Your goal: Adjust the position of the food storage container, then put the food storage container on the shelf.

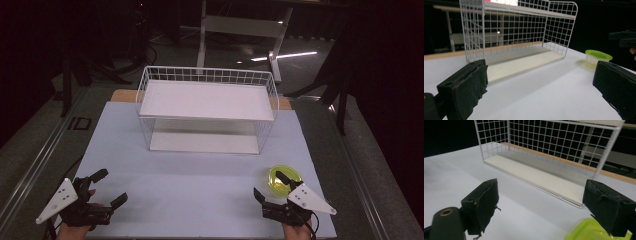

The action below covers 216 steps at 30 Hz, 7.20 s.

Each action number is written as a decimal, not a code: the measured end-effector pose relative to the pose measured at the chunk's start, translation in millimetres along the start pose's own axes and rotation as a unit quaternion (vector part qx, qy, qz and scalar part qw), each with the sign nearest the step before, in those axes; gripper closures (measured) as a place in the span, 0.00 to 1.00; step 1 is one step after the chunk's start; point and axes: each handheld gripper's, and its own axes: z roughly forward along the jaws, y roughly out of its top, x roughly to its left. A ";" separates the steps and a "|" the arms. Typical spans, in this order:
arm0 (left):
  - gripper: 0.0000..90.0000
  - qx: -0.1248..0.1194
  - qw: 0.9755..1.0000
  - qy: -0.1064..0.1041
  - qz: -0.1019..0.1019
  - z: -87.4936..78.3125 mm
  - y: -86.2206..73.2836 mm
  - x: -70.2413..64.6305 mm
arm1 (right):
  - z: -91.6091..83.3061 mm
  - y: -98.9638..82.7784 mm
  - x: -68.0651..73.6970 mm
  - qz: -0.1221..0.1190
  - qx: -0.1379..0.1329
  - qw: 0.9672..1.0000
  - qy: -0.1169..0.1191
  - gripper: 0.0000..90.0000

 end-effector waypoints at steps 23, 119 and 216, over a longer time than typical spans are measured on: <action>0.01 0.000 1.000 -0.021 0.019 1.2 1.0 -14.2 | -1.9 23.4 29.5 -0.047 -0.023 0.997 0.051 0.14; 0.01 0.003 1.000 0.001 0.021 -1.2 -2.1 -10.1 | 47.7 -63.4 -86.3 0.049 0.245 0.968 -0.014 1.00; 0.01 0.043 0.998 -0.025 0.025 10.9 -8.4 -14.3 | 141.3 -12.8 15.4 -0.007 0.198 0.968 0.155 0.23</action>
